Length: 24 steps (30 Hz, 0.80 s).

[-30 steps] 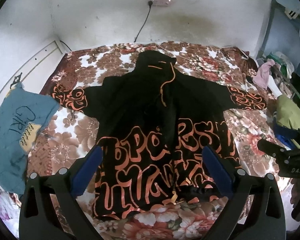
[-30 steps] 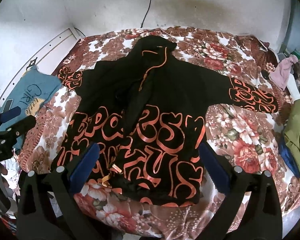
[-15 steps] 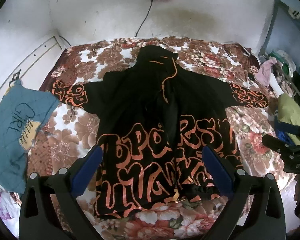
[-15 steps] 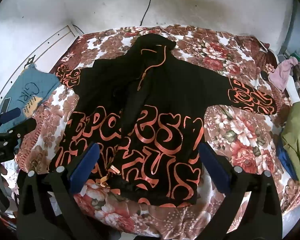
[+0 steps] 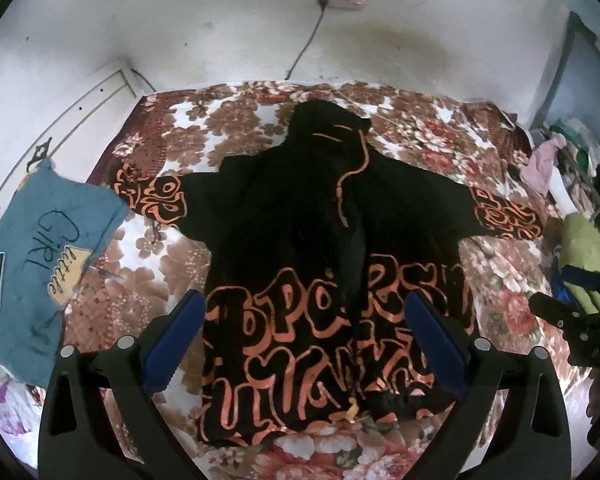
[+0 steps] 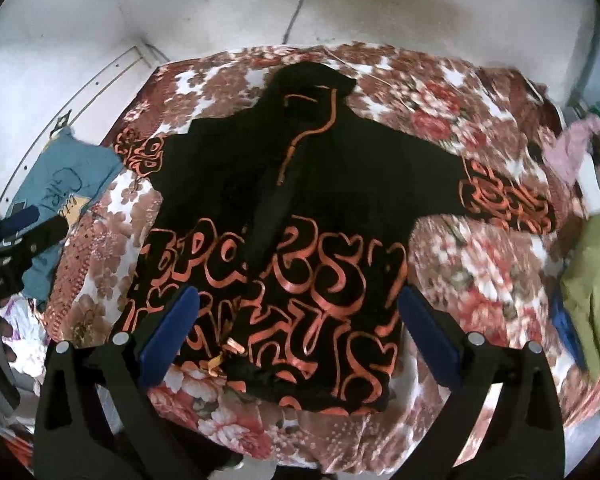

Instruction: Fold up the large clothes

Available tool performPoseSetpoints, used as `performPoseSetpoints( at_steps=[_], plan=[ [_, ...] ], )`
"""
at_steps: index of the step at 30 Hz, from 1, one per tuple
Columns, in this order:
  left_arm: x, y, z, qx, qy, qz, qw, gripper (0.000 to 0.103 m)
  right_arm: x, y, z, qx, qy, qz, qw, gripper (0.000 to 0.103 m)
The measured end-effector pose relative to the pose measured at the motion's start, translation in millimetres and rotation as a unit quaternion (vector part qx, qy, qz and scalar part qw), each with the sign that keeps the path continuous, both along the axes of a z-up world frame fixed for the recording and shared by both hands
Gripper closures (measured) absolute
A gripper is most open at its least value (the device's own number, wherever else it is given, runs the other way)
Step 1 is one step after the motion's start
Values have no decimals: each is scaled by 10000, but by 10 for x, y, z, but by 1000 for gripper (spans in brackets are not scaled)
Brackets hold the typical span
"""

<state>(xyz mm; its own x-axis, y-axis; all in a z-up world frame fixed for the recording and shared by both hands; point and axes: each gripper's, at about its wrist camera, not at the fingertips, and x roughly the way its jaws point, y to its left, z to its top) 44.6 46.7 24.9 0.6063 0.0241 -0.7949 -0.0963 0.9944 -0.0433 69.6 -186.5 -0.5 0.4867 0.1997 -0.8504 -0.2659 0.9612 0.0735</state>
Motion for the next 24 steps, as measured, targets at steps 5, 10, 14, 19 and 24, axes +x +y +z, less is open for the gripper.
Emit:
performPoseSetpoints(
  at_steps=[5,10,14,19,24],
  plan=[
    [237,474,-106,-231,68,147,9996,5,283,439,-74,148,233,241,9993,5],
    [611,1041,-246,-205,84,81,9997,5,641,1016,-188,-19,206,192,9996,5],
    [998,1621,-370,-341,251,231,9988,5,902,1397,-259,-165,319,22,9994,5],
    [1428,2321,-542,-525,376,431,9970,5,1314,1893,-380,-264,470,-167,9984,5],
    [1775,2932,-807,-629,470,659,9947,5,1712,2373,-609,-285,623,-143,9975,5]
  ],
)
